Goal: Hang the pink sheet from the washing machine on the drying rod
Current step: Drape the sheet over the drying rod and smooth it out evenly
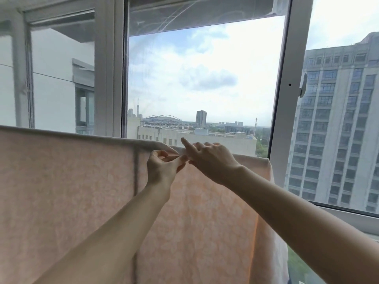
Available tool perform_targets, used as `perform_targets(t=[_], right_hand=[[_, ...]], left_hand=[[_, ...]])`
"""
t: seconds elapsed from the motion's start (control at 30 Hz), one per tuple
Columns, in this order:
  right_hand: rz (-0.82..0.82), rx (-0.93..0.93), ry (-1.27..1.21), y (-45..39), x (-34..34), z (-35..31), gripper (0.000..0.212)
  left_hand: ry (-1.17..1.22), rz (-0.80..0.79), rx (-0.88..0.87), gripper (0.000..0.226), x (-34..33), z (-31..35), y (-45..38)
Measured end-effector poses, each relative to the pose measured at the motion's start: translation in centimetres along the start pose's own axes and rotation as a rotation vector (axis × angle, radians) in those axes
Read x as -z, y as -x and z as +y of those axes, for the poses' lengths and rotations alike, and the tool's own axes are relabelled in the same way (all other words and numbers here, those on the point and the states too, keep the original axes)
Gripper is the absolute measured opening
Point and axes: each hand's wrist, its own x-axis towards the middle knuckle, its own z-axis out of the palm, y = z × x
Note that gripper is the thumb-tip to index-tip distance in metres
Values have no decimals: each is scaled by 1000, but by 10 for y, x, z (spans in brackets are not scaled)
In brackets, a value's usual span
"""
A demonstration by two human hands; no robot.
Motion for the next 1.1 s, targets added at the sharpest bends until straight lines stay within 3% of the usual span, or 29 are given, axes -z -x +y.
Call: perform_targets(t=[0.13, 0.2, 0.27, 0.33, 0.53, 0.8, 0.97, 1.1], right_hand=[[57, 21, 19, 9, -6, 1, 67], [79, 6, 21, 13, -10, 4, 70], [111, -1, 34, 16, -15, 7, 72], [131, -9, 27, 18, -17, 9, 71], [105, -22, -5, 21, -17, 9, 72], [82, -32, -40, 15, -17, 11, 51], [64, -44, -22, 12, -21, 12, 50], [83, -68, -21, 7, -26, 11, 51]], left_hand=[[-200, -136, -172, 40, 15, 5, -3], [-472, -156, -467, 30, 26, 7, -9], [-802, -133, -870, 23, 41, 11, -22], [-1049, -155, -1098, 30, 52, 15, -39], [-1113, -413, -981, 34, 73, 29, -82], [-1049, -392, -1153, 23, 72, 27, -94], [-993, -407, -1209, 14, 73, 24, -102], [-1002, -354, -1354, 14, 85, 16, -106]])
